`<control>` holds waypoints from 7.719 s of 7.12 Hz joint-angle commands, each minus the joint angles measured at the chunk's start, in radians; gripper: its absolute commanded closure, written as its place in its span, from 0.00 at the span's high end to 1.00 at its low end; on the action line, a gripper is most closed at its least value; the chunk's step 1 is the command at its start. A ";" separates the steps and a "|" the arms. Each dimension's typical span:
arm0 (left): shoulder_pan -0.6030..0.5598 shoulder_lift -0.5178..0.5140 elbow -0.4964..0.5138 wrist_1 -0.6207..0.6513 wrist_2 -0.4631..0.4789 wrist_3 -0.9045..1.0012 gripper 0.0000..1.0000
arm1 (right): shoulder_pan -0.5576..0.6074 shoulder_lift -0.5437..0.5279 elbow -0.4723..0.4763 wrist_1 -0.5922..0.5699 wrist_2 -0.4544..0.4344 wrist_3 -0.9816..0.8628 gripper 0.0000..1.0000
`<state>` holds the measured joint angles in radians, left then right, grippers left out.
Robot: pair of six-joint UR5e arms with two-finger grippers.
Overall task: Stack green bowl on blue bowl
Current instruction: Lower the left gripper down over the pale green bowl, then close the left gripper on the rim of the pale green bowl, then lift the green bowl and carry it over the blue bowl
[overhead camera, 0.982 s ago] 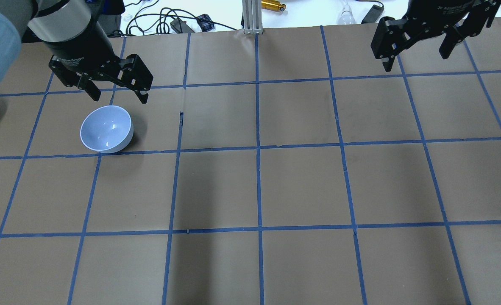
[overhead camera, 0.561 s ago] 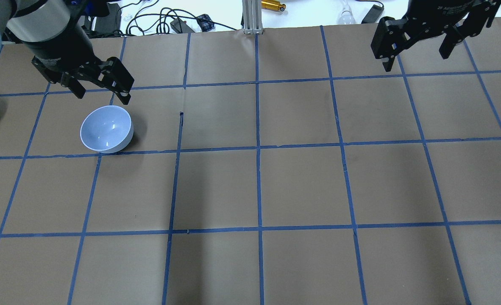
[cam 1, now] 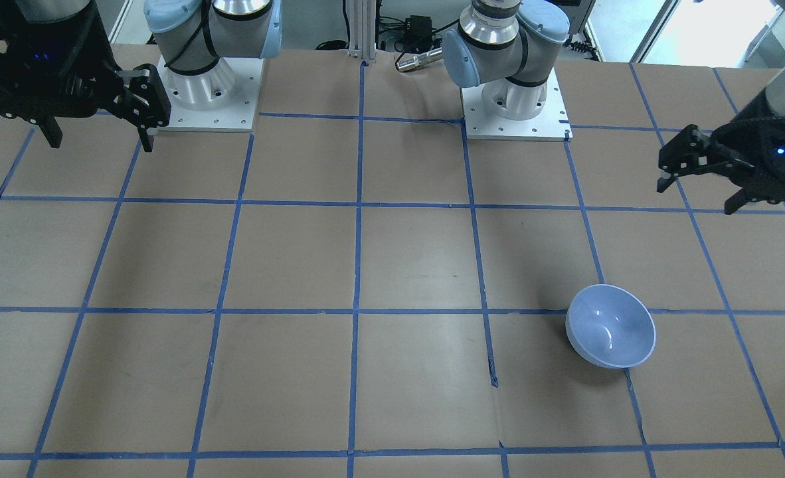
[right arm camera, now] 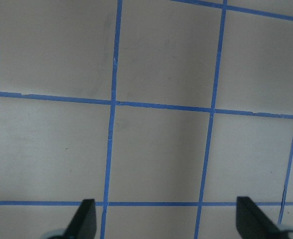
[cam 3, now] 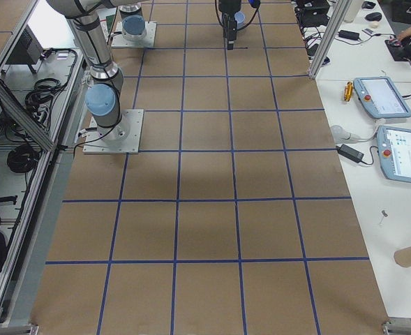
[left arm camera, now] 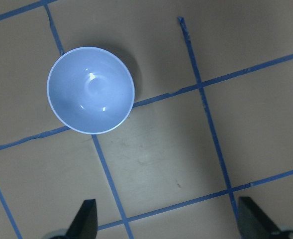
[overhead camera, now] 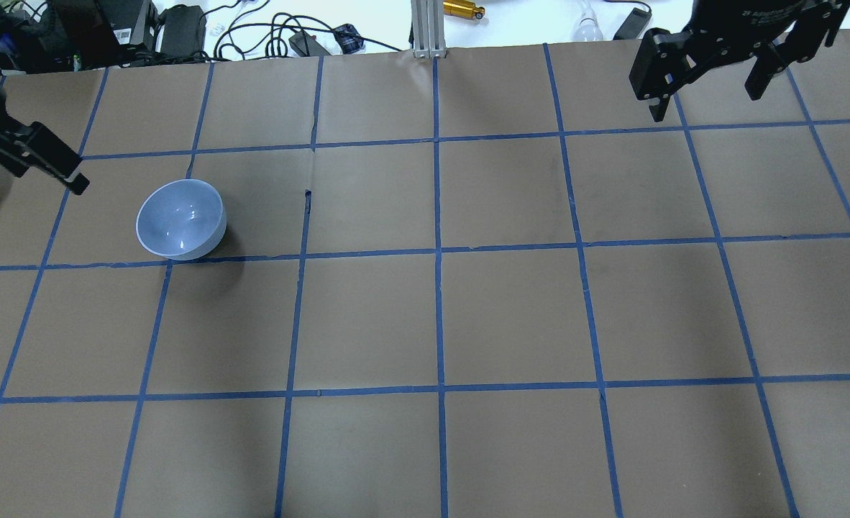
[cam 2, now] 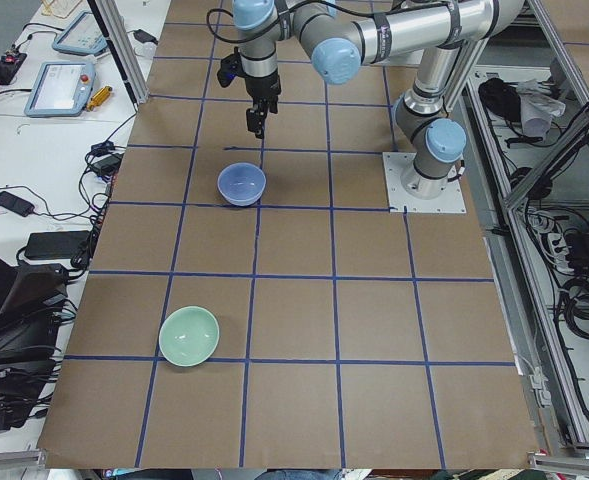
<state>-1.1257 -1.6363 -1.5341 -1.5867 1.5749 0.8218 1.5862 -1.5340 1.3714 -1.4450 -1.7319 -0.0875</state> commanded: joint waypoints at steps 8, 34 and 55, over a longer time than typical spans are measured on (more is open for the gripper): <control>0.397 -0.511 0.288 0.292 0.004 0.992 1.00 | 0.000 0.000 0.000 0.000 0.000 0.000 1.00; 0.451 -0.801 0.476 0.410 -0.036 1.559 0.00 | 0.000 0.000 0.000 0.000 0.000 0.000 1.00; 0.149 -0.325 0.033 0.323 -0.055 1.360 0.00 | 0.000 0.000 0.000 0.000 0.000 0.000 1.00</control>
<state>-0.9204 -2.0490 -1.3901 -1.2684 1.5186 2.2635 1.5861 -1.5340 1.3714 -1.4450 -1.7319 -0.0874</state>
